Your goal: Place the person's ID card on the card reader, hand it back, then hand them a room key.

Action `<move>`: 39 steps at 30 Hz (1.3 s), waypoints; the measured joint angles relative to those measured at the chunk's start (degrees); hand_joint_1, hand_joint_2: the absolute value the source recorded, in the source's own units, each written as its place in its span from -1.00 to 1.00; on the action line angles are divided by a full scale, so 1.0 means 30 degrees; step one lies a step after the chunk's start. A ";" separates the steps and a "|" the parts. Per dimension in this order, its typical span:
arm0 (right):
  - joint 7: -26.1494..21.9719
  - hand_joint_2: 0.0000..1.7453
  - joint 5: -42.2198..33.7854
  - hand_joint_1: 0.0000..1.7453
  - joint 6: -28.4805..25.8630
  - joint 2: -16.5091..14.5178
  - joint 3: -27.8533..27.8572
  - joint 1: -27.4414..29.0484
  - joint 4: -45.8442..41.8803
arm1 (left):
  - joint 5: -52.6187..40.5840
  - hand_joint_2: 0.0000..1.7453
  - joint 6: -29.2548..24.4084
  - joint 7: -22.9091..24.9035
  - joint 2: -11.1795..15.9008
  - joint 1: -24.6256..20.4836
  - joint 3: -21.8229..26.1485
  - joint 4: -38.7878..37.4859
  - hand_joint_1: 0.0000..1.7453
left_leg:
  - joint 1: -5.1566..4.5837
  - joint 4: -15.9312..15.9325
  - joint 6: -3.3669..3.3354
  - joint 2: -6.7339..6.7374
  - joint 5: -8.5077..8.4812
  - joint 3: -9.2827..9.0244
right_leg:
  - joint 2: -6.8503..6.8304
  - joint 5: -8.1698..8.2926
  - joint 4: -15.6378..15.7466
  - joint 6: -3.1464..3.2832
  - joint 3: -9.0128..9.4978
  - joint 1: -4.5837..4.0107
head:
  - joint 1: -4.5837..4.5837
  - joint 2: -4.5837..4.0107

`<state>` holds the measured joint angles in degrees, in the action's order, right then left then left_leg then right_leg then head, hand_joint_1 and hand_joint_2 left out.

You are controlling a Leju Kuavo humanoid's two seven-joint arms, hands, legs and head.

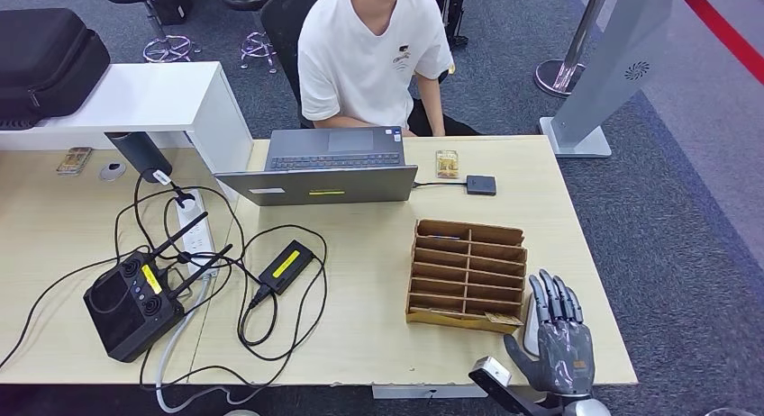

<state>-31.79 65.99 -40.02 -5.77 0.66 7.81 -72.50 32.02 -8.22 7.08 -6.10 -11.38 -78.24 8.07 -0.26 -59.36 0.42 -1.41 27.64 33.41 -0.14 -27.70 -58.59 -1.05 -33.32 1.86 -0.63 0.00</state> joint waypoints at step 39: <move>0.1031 1.00 -0.0814 -1.00 0.0000 0.0073 -0.2362 0.0404 -0.0632 | 0.0189 1.00 0.0177 0.0087 0.0000 -0.0045 -0.0146 0.0000 -1.00 | 0.0000 0.0001 0.0000 0.0005 0.0000 0.0002 | 0.0005 0.0000 0.0001 0.0000 -0.0004 0.0000 | 0.0000 0.0000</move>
<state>-28.69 63.55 -40.02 -5.55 -6.43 9.02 -74.40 32.58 -7.69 7.34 -6.10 -11.51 -78.67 8.07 -0.25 -59.36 0.42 -1.39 27.64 33.42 -0.13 -27.70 -58.59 -1.05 -33.33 1.86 -0.63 0.00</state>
